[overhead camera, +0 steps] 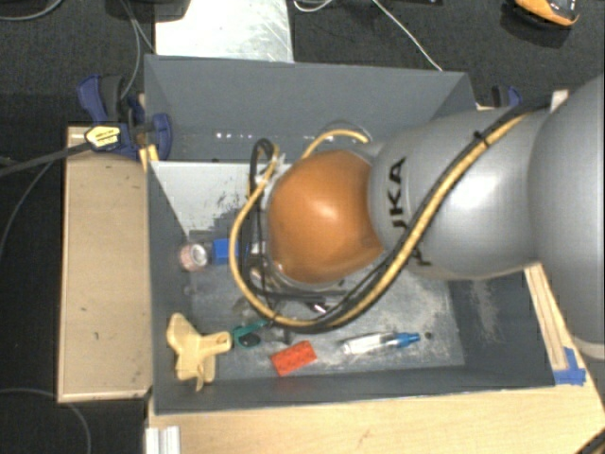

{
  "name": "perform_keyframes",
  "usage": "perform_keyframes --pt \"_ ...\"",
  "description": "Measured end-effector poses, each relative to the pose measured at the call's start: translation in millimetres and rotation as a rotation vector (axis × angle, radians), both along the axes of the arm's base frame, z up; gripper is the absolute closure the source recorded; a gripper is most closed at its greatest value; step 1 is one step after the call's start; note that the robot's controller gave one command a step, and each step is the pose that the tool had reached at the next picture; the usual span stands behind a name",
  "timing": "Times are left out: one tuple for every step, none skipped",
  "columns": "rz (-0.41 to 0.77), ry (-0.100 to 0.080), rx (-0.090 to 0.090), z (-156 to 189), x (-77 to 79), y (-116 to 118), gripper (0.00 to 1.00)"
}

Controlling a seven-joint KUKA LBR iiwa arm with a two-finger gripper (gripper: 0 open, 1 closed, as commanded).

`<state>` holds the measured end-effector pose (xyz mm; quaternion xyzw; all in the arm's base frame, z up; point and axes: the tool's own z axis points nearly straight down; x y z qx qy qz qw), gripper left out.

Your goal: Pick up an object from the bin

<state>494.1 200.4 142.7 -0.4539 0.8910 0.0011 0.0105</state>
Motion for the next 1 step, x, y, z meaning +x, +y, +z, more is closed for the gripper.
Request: perform_keyframes --pt "-0.057 0.005 -0.001 1.3 7.3 4.5 1.0"
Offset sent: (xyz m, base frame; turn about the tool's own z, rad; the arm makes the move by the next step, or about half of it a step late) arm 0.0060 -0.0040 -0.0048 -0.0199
